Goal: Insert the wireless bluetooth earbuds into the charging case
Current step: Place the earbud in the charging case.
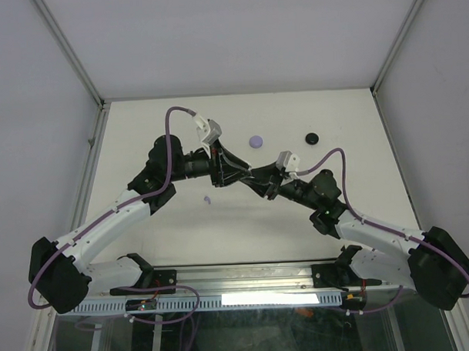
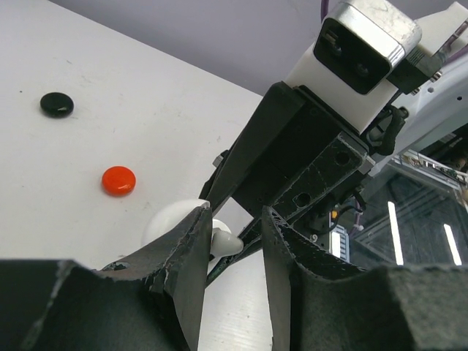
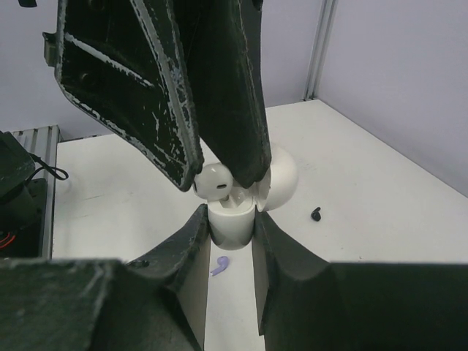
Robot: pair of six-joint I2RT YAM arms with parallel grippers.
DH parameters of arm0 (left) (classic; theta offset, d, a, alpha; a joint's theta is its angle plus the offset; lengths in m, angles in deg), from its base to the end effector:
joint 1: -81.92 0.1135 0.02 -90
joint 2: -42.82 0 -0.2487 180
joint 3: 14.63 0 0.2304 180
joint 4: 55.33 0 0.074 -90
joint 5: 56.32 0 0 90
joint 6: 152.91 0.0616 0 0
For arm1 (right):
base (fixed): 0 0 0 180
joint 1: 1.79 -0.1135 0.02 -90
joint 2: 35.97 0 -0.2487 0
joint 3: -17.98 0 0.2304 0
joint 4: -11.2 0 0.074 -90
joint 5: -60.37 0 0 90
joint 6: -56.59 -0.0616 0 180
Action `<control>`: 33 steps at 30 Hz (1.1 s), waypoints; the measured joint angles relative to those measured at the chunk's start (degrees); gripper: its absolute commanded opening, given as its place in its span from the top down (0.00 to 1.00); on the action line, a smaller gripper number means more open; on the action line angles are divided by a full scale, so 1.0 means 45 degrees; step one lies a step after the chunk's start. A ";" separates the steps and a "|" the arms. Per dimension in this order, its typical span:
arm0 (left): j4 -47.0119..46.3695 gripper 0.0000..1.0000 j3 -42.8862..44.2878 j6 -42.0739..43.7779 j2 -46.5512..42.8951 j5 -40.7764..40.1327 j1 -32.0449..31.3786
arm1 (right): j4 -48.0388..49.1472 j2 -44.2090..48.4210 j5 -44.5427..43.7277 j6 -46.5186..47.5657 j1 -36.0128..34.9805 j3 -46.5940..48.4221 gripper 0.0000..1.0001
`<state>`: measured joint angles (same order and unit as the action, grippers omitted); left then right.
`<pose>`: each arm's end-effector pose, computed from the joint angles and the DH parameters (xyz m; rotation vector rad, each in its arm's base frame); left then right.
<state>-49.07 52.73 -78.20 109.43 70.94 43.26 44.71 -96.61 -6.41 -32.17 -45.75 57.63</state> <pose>0.1907 -0.2004 0.3330 0.8672 1.5835 -1.2298 0.1564 0.1846 0.2760 -0.8590 1.1415 0.8931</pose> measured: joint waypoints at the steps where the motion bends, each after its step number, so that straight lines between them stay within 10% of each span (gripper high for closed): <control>1: 0.0097 0.64 0.0015 0.0024 0.0005 0.0049 -0.0005 | -0.0010 0.0000 0.0019 0.0000 0.0000 0.0010 0.96; 25: 0.2113 0.57 0.1316 -0.0578 -0.0962 -0.0889 -0.0005 | -0.0063 0.0005 -0.0029 -0.0301 -0.0044 0.0068 0.96; 33: 0.4333 0.39 0.1583 -0.0782 -0.1146 -0.2482 0.0005 | -0.0053 0.0005 0.0049 -0.0306 -0.0049 0.0068 0.96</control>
<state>-29.58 59.86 -81.72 104.27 59.77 43.28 44.47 -96.59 -6.19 -33.55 -45.97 57.94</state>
